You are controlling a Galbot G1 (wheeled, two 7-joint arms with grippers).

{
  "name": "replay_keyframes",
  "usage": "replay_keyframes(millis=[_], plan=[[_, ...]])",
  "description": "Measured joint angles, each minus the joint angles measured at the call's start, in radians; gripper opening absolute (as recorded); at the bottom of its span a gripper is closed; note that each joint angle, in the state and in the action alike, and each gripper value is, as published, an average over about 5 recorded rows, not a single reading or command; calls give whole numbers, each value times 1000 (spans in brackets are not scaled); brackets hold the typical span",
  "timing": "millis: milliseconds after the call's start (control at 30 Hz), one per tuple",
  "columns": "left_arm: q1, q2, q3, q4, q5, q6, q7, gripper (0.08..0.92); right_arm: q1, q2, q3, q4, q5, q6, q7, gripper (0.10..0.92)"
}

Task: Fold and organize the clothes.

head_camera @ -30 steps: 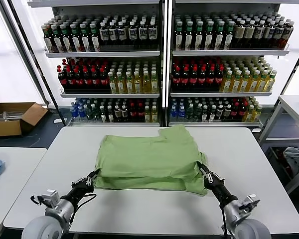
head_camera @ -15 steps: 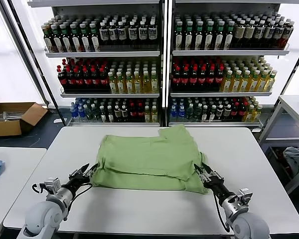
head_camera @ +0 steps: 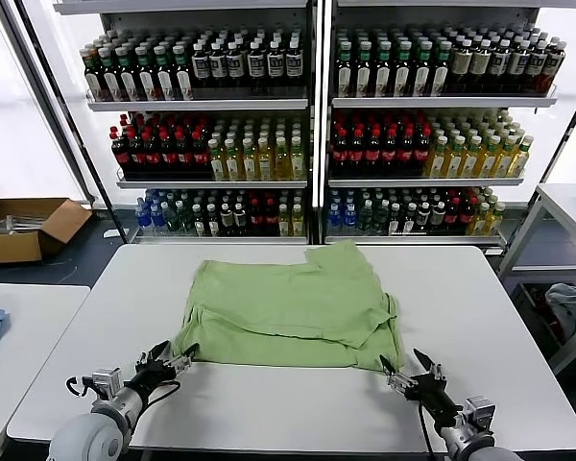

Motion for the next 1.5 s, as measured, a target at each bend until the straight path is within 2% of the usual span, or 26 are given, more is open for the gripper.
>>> replay_keyframes(millis=[467,600,900,1200,1333,1500], plan=[[35,9,-7,-18,8,-5,30,188,-13,-10,-26,10,1,-3,-2,193],[49,9,-16,-29,14,-9,34,104,-31,-18,-21,28,9,-3,-8,122],[136,5,-60,-109,47,1,36,88,-152,-18,43,119,15,7,-39,119],[332,-28,-160,-266,96,16,36,88,-348,-5,113,232,-12,25,-48,120],[420,-50,-199,-327,119,19,43,96,-392,-9,137,260,-11,27,-48,185],[500,-62,-241,-390,136,26,48,214,-411,-22,170,294,23,29,-45,314]])
